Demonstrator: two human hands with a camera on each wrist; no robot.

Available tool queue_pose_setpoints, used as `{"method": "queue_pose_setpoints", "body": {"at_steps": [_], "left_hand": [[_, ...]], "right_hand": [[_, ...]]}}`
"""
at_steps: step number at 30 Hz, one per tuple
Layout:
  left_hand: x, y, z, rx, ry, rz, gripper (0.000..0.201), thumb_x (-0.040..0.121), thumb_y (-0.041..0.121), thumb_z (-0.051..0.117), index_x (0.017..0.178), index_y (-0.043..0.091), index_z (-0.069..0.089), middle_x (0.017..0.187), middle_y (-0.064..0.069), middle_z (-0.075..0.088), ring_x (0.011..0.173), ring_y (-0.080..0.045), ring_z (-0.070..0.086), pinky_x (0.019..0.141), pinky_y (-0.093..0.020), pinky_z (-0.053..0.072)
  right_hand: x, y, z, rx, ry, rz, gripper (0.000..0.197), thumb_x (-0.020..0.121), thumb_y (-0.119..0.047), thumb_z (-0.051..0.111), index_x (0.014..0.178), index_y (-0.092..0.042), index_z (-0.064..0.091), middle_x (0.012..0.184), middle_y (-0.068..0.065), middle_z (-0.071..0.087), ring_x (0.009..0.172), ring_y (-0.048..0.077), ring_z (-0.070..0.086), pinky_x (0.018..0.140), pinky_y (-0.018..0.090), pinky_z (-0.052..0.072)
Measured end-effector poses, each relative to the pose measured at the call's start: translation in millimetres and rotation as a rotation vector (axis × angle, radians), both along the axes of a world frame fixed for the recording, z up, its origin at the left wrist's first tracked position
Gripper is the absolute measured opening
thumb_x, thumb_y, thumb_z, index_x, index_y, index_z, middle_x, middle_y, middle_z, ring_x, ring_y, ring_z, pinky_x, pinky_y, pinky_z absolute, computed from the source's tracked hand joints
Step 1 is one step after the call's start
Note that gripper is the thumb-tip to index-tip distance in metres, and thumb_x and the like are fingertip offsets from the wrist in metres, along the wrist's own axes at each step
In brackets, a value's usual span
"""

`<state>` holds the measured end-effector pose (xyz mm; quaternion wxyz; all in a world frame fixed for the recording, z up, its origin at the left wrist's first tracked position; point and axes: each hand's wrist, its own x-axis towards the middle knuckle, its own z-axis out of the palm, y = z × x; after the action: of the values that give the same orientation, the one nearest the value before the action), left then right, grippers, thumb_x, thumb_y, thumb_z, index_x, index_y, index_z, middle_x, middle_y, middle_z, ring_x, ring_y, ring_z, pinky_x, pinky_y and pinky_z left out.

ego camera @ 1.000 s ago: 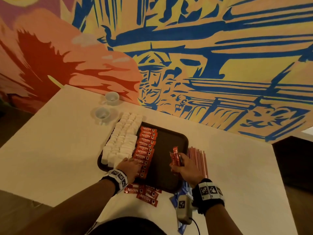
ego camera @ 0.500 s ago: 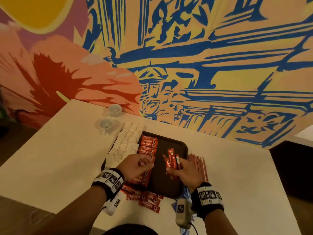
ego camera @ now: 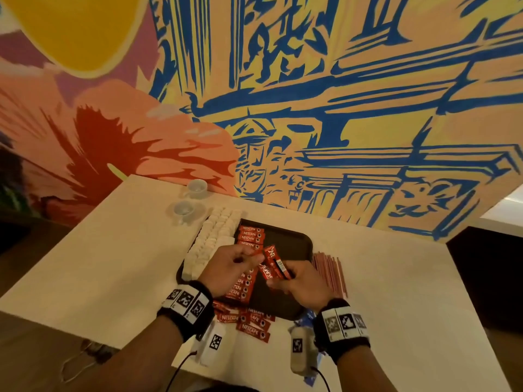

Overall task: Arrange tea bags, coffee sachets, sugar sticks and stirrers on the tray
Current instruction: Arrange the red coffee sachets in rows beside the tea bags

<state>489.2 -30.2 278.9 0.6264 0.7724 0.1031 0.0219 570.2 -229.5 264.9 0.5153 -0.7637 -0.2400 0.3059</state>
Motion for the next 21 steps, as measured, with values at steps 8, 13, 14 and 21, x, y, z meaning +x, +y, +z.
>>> {"method": "queue_pose_setpoints", "body": {"at_steps": [8, 13, 14, 21], "left_hand": [[-5.1, -8.7, 12.9, -0.188, 0.08, 0.147, 0.016, 0.093, 0.026, 0.069, 0.088, 0.012, 0.074, 0.074, -0.003, 0.068, 0.068, -0.017, 0.061, 0.069, -0.033, 0.049], [-12.0, -7.6, 14.7, -0.269, 0.021, 0.196, 0.015, 0.095, 0.028, 0.066, 0.09, 0.016, 0.073, 0.077, -0.003, 0.064, 0.07, -0.017, 0.057, 0.067, -0.031, 0.047], [-13.4, -8.0, 13.5, -0.284, 0.025, 0.176, 0.017, 0.095, 0.031, 0.066, 0.095, 0.016, 0.073, 0.081, -0.005, 0.065, 0.072, -0.017, 0.058, 0.069, -0.032, 0.048], [-22.6, -8.3, -1.0, -0.098, 0.054, 0.065, 0.03, 0.093, 0.035, 0.067, 0.107, 0.008, 0.068, 0.104, -0.01, 0.073, 0.099, -0.031, 0.067, 0.086, -0.042, 0.056]], "right_hand": [[-6.9, -4.8, 16.3, 0.078, 0.049, 0.068, 0.011, 0.092, -0.021, 0.073, 0.097, -0.011, 0.072, 0.081, -0.001, 0.076, 0.068, 0.004, 0.065, 0.064, 0.02, 0.049], [-8.3, -8.7, 11.0, 0.054, 0.067, 0.013, 0.021, 0.091, -0.025, 0.073, 0.101, -0.006, 0.072, 0.088, 0.012, 0.074, 0.073, 0.016, 0.062, 0.065, 0.026, 0.049], [-9.0, -8.5, 9.5, 0.063, 0.079, -0.004, 0.022, 0.091, -0.025, 0.073, 0.101, -0.005, 0.072, 0.09, 0.015, 0.074, 0.073, 0.017, 0.061, 0.065, 0.026, 0.049], [-14.9, 0.5, 0.0, 0.109, 0.115, -0.03, 0.019, 0.095, -0.021, 0.069, 0.104, -0.004, 0.071, 0.093, 0.011, 0.076, 0.075, 0.021, 0.064, 0.064, 0.027, 0.05]]}}
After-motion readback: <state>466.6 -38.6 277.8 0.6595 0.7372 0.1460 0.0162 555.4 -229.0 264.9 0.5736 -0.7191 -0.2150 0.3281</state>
